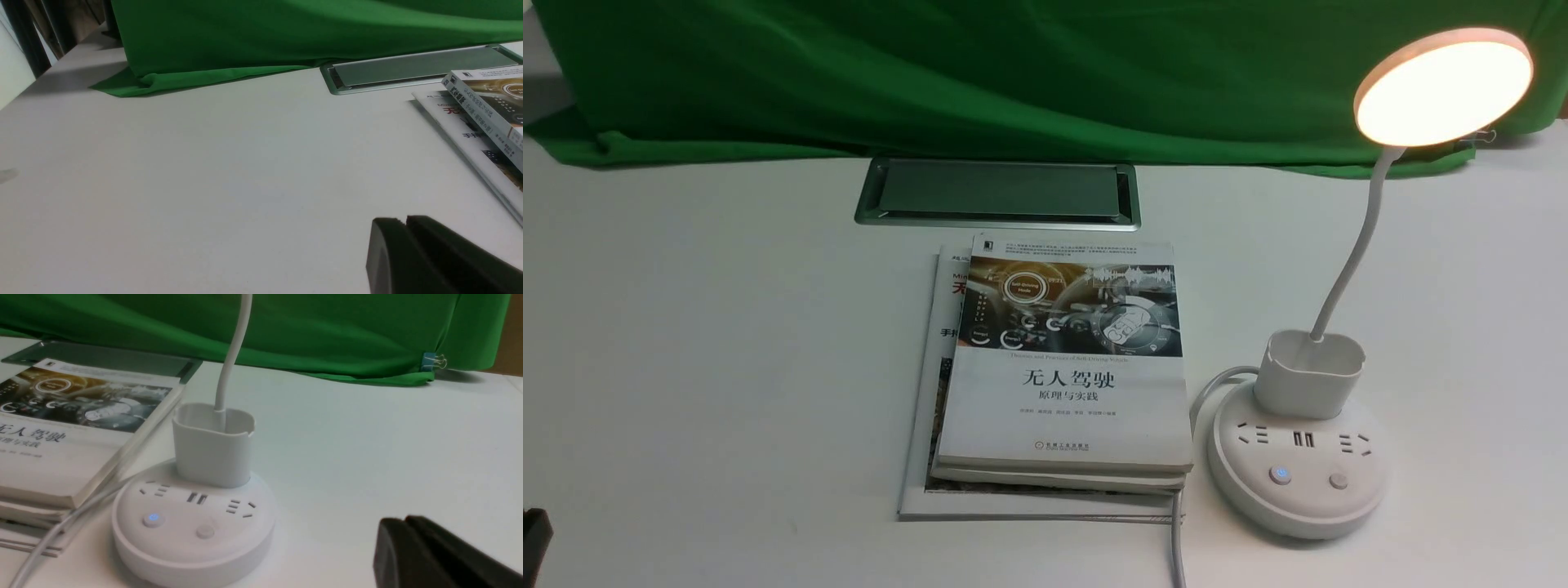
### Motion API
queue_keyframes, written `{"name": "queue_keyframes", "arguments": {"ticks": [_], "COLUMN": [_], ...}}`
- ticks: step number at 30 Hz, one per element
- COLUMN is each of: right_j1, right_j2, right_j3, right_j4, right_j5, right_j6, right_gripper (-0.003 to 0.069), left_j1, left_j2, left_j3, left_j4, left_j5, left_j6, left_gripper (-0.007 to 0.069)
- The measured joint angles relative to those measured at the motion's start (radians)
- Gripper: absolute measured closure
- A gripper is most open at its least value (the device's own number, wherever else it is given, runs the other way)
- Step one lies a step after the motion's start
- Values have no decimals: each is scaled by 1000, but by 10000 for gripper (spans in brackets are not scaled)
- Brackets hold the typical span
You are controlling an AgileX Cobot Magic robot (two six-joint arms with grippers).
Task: Turn off the desk lamp on the white desktop by hand.
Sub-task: 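Press the power button on the lamp base to turn the lamp off with the right gripper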
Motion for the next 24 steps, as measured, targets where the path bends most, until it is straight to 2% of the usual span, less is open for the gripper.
{"name": "queue_keyframes", "arguments": {"ticks": [9,12,13,14,15,16,17,22,24], "right_j1": [0,0,0,0,0,0,0,0,0], "right_j2": [0,0,0,0,0,0,0,0,5], "right_j3": [0,0,0,0,0,0,0,0,-14], "right_j4": [4,48,71,78,93,113,120,129,131], "right_j5": [-16,-69,-107,-114,-147,-196,-217,-295,-224], "right_j6": [16,138,224,240,307,462,509,590,599], "right_gripper": [602,602,602,602,602,602,602,602,602], "left_j1": [0,0,0,0,0,0,0,0,0], "left_j2": [0,0,0,0,0,0,0,0,0], "left_j3": [0,0,0,0,0,0,0,0,0], "left_j4": [0,0,0,0,0,0,0,0,0], "left_j5": [0,0,0,0,0,0,0,0,0], "left_j6": [0,0,0,0,0,0,0,0,0], "left_gripper": [605,605,605,605,605,605,605,605,605]}}
